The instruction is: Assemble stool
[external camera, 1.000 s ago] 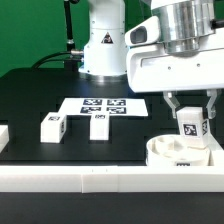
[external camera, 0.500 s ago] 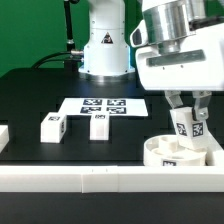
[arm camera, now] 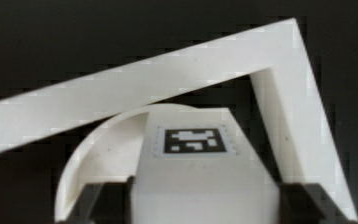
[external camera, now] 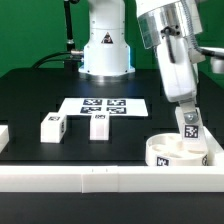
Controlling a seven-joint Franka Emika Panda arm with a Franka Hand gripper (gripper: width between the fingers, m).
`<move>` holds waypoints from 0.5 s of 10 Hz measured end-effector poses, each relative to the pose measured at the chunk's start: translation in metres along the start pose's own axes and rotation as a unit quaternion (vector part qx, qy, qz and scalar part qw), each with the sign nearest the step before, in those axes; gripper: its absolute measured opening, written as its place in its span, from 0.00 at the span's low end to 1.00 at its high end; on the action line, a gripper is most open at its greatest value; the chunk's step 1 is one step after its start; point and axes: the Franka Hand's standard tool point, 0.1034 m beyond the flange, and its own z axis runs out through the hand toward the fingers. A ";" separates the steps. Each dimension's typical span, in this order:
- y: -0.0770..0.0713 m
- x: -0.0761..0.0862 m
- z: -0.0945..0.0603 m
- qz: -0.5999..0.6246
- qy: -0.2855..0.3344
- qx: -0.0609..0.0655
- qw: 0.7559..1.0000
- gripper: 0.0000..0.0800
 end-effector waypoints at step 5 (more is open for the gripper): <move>0.004 -0.021 -0.019 -0.088 -0.018 -0.027 0.996 0.77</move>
Offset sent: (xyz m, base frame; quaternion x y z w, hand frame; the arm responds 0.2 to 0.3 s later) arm -0.0021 0.0070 0.0290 -0.0569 0.0017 -0.1080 0.9925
